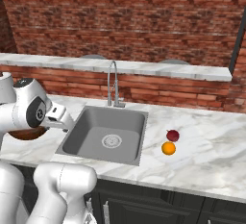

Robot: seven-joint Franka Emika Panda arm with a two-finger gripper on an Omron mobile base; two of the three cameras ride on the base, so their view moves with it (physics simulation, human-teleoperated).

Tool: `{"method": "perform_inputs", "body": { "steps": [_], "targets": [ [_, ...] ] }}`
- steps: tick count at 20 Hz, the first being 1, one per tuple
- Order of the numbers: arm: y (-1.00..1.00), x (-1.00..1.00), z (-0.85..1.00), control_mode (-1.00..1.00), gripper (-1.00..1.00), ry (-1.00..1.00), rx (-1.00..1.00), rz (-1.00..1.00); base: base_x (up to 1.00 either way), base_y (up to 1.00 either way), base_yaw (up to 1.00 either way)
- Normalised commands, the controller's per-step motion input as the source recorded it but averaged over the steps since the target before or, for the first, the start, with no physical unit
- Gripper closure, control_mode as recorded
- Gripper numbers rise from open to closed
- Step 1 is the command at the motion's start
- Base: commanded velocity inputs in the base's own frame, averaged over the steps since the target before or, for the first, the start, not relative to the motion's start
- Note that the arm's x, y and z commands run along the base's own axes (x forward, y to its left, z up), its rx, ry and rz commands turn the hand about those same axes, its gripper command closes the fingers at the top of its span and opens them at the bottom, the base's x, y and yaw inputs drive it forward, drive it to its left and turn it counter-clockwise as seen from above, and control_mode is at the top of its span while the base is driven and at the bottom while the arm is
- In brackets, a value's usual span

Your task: Remove the orange and pear from the sink. Then move the bowl and cup from the counter to the sink for washing.

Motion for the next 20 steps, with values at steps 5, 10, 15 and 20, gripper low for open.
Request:
{"method": "perform_inputs", "body": {
  "steps": [5, 10, 15, 20],
  "targets": [
    [0.26, 0.0, 0.15, -1.0, -1.0, 0.0, 0.07, 0.0, 0.0, 0.0, 0.0],
    [0.26, 0.0, 0.11, -1.0, -1.0, 0.0, 0.07, 0.0, 0.0, 0.0, 0.0],
    [0.23, 0.0, 0.06, -1.0, -1.0, -0.01, 0.04, 0.0, 0.0, 0.0, 0.0],
    [0.24, 0.0, 0.0, -1.0, -1.0, -0.08, 0.03, 0.0, 0.0, 0.0, 0.0]
  ]
}}
